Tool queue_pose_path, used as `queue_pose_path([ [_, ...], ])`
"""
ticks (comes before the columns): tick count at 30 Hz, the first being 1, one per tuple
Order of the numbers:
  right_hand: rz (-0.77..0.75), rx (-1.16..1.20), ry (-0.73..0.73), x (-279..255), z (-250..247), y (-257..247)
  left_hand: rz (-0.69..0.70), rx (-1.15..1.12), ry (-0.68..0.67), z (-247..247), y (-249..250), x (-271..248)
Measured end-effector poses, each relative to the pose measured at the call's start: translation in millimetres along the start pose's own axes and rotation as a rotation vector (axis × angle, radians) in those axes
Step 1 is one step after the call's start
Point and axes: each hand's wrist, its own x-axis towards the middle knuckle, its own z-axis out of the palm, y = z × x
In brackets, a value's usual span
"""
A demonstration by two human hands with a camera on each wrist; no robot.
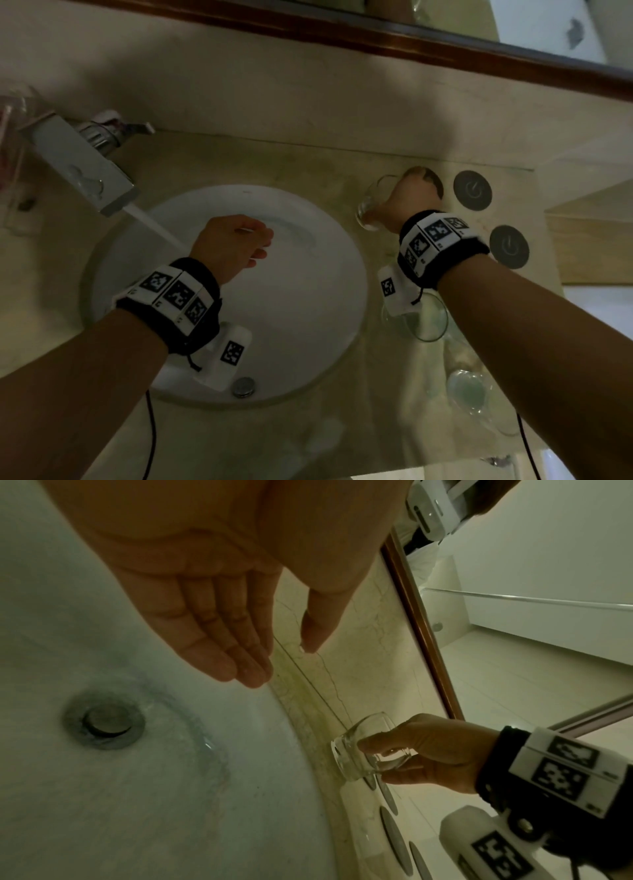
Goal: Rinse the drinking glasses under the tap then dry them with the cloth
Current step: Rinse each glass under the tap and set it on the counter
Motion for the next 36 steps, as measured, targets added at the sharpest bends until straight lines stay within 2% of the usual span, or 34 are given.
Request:
queue_pose_path([
  [12,0.103,0.006,-0.115,-12,-3,-17,0.003,-0.032,-0.032,-9,5,-5],
  [16,0.075,0.099,-0.065,-20,-18,-8,0.025,0.022,-0.057,-6,6,-7],
  [19,0.085,0.242,0.007,-32,-30,10,0.088,0.142,-0.202,14,7,-11],
  [22,0.103,0.342,0.092,-45,-36,36,0.213,0.376,-0.383,55,10,-21],
  [26,0.138,0.456,0.220,-61,-43,73,0.368,0.575,-0.589,114,11,-39],
  [29,0.128,0.498,0.260,-72,-38,99,0.469,0.714,-0.723,146,5,-50],
  [33,0.120,0.525,0.193,-84,-23,132,0.531,0.837,-0.798,173,-6,-55],
  [36,0.076,0.493,0.037,-92,-9,146,0.568,0.847,-0.748,185,-10,-53],
])
